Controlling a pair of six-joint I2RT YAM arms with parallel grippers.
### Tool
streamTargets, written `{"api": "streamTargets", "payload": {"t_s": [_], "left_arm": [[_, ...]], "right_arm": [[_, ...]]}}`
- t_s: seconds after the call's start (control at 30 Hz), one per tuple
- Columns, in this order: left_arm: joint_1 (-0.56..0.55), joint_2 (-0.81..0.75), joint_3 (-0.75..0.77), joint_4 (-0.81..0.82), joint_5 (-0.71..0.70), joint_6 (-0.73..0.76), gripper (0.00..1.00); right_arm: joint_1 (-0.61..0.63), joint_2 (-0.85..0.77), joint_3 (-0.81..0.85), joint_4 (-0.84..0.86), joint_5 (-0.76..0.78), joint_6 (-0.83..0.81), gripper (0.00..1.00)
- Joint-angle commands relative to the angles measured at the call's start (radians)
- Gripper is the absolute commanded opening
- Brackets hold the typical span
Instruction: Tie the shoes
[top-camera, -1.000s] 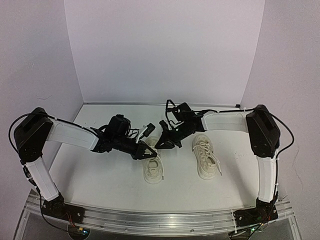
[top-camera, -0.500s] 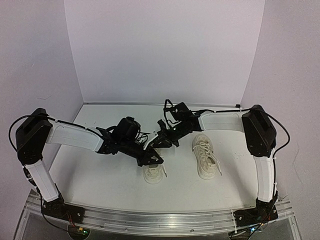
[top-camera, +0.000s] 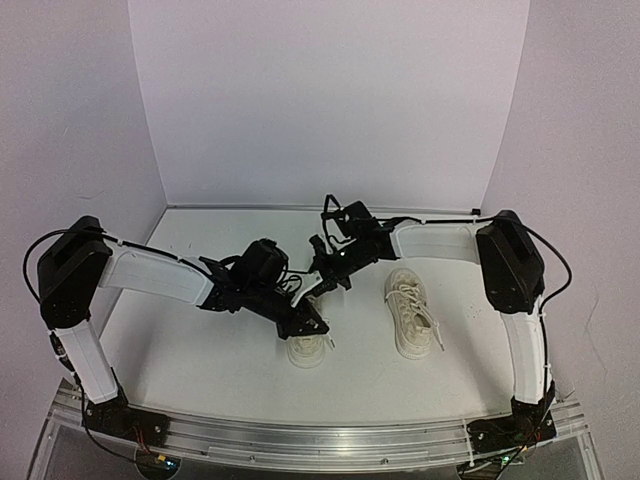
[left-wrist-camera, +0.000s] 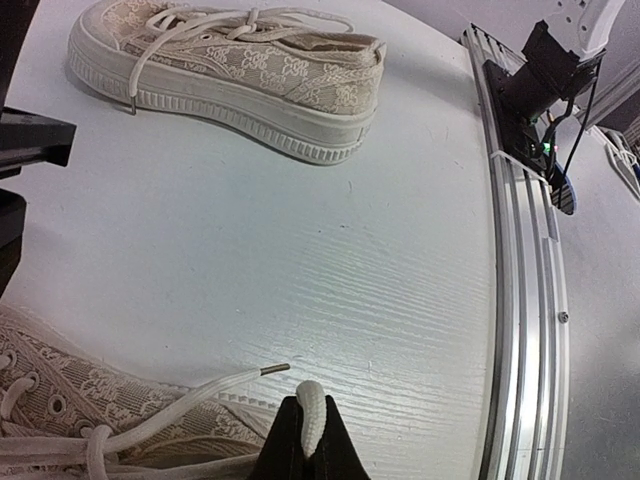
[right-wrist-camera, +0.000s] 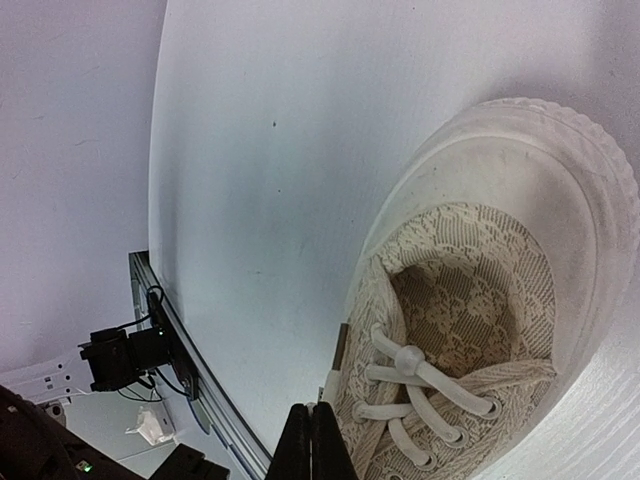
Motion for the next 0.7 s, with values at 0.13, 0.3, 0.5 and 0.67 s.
{"api": "streamTargets", "payload": {"t_s": [0.13, 0.3, 0.5, 0.67], "left_arm": [[-0.05, 0.038, 0.082, -0.053, 0.021, 0.066, 0.0], [-0.06, 0.05, 0.1, -0.069, 0.013, 0.09, 0.0], [-0.078, 0.069, 0.138, -0.118, 0.011, 0.136, 0.0], [-0.078, 0.052, 0.147, -0.148, -0.027, 0.133, 0.1]], "right_arm": [[0.015, 0.041, 0.078, 0.042, -0.002, 0.012, 0.0], [0.015, 0.042, 0.082, 0.041, -0.006, 0.01, 0.0], [0.016, 0.052, 0.104, 0.04, -0.008, 0.014, 0.0], [0.018, 0.051, 0.11, 0.04, -0.036, 0.007, 0.0]]}}
